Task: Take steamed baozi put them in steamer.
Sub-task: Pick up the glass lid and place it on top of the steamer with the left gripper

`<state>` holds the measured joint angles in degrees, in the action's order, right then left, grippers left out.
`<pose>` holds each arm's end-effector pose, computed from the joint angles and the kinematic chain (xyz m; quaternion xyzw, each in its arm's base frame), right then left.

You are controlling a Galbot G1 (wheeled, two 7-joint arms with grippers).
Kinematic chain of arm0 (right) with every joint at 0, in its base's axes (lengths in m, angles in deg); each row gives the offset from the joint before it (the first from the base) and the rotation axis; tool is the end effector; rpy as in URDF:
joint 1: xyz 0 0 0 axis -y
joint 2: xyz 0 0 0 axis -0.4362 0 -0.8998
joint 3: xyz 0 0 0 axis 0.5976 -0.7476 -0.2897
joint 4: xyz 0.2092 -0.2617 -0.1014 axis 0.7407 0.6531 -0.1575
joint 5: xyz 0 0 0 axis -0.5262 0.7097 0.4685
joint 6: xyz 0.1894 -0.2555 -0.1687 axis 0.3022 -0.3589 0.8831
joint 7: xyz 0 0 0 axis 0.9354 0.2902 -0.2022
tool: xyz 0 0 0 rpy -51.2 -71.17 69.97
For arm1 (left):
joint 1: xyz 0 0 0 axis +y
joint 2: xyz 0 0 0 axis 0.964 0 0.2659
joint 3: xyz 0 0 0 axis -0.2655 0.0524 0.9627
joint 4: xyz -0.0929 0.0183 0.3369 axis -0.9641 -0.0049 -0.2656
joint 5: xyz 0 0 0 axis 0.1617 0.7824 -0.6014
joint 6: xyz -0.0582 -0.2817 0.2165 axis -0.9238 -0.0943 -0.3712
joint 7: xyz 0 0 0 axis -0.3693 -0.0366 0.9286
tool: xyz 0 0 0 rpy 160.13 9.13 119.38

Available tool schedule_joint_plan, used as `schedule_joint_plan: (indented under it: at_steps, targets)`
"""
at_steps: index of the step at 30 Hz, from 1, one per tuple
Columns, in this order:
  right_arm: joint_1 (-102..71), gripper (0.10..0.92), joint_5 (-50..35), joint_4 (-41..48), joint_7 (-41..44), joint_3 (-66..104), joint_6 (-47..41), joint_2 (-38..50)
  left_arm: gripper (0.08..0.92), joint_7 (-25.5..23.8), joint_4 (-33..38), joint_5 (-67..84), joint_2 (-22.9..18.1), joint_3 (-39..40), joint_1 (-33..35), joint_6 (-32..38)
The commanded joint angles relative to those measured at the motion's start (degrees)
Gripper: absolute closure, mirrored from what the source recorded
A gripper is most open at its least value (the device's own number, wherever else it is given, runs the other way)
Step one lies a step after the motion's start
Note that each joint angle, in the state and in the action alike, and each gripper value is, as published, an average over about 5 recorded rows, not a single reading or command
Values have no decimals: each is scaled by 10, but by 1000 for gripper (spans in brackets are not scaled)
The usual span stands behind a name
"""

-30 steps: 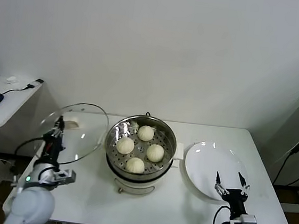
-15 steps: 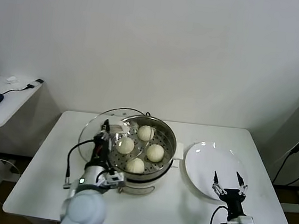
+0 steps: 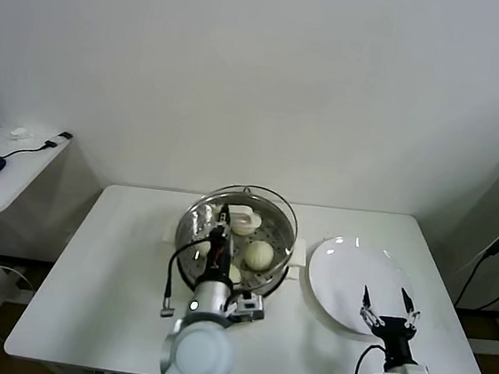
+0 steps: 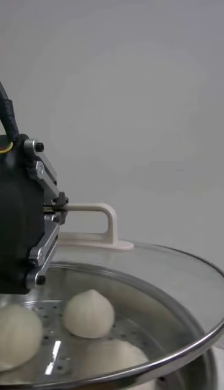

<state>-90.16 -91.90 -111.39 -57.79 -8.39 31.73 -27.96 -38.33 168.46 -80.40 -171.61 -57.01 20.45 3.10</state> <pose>0.2023 -0.1119 -0.3929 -0.0393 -0.9944 0.0855 0.0490 0.2547 -0.1605 -0.2430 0.0172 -0.7642 -0.6447 0.0075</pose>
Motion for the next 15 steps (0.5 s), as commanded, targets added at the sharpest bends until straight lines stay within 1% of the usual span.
schedule_joint_plan:
  at_steps: [1, 9, 15]
  targets:
    - [0, 202, 1, 4, 0, 11, 11, -6, 871, -4, -52, -62, -40, 30, -11, -6]
    - [2, 203, 8, 8, -3, 25, 20, -22, 871, 10, -83, -78, -31, 5, -13, 3]
    - [1, 203, 13, 8, -1, 29, 20, -29, 871, 13, -91, -79, -29, -7, -12, 3]
